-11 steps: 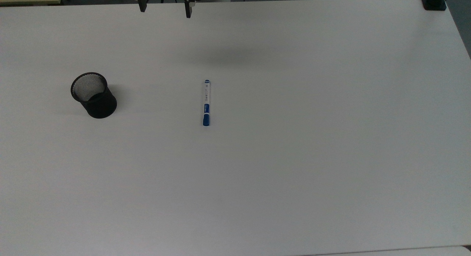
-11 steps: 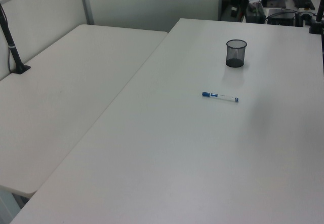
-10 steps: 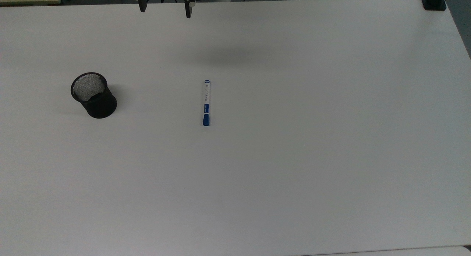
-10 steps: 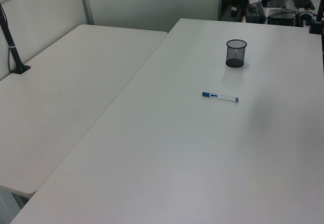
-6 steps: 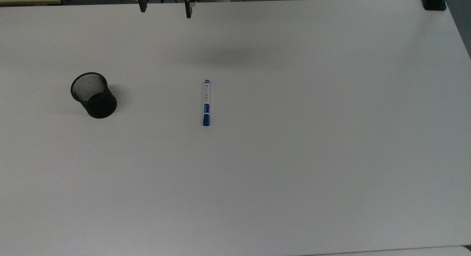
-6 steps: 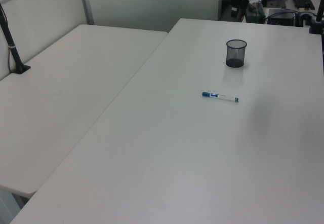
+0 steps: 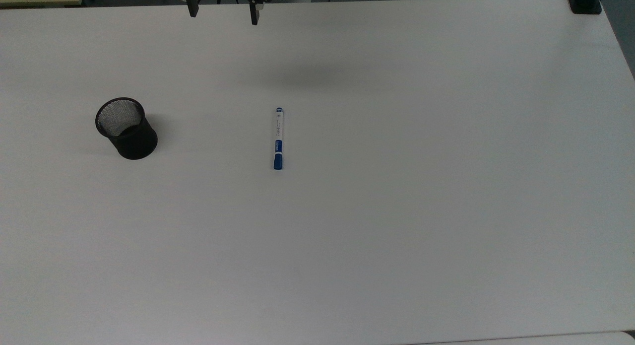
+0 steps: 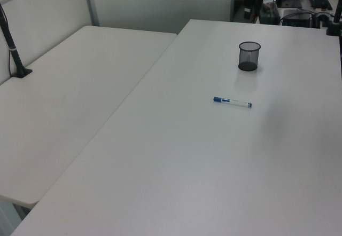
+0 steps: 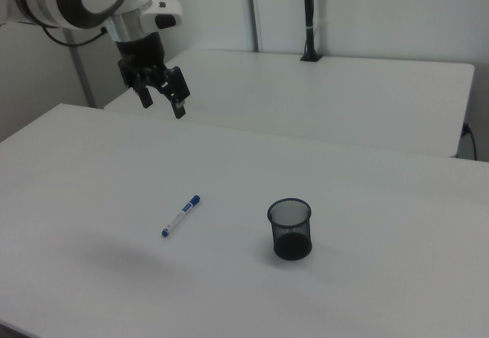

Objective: Insert the marker

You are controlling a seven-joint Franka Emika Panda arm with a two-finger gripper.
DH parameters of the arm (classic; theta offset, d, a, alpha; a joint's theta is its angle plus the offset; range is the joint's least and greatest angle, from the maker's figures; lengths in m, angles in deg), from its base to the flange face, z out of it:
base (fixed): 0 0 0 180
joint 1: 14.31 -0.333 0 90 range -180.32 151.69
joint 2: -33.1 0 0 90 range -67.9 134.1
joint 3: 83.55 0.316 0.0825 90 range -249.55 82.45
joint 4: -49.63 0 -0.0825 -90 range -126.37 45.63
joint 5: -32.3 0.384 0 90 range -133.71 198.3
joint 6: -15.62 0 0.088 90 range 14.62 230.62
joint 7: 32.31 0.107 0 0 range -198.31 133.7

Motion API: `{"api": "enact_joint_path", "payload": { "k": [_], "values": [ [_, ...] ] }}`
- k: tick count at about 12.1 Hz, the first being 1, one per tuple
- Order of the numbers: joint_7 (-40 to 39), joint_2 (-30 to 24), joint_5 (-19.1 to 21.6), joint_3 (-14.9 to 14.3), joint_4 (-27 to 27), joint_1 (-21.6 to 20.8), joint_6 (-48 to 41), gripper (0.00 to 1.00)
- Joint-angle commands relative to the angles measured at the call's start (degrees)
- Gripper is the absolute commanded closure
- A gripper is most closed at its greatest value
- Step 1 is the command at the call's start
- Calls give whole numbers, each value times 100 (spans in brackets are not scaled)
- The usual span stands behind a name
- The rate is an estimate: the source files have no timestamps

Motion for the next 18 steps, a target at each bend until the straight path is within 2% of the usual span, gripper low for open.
{"api": "enact_joint_path", "payload": {
  "k": [1, 3, 8, 12, 13, 17, 18],
  "values": [
    [-607, -106, -90, 40, -173, 35, -118, 0],
    [-1619, -1, -73, 5, -209, 96, -145, 0],
    [-1623, 595, -187, 14, -200, 26, -58, 0],
    [-781, 1246, -204, 5, -261, -211, 643, 0],
    [-431, 1447, -265, 14, -261, -307, 924, 0],
    [99, 2037, -494, 14, -376, -563, 1646, 0],
    [335, 2239, -695, 14, -384, -650, 1848, 0]
  ]
}}
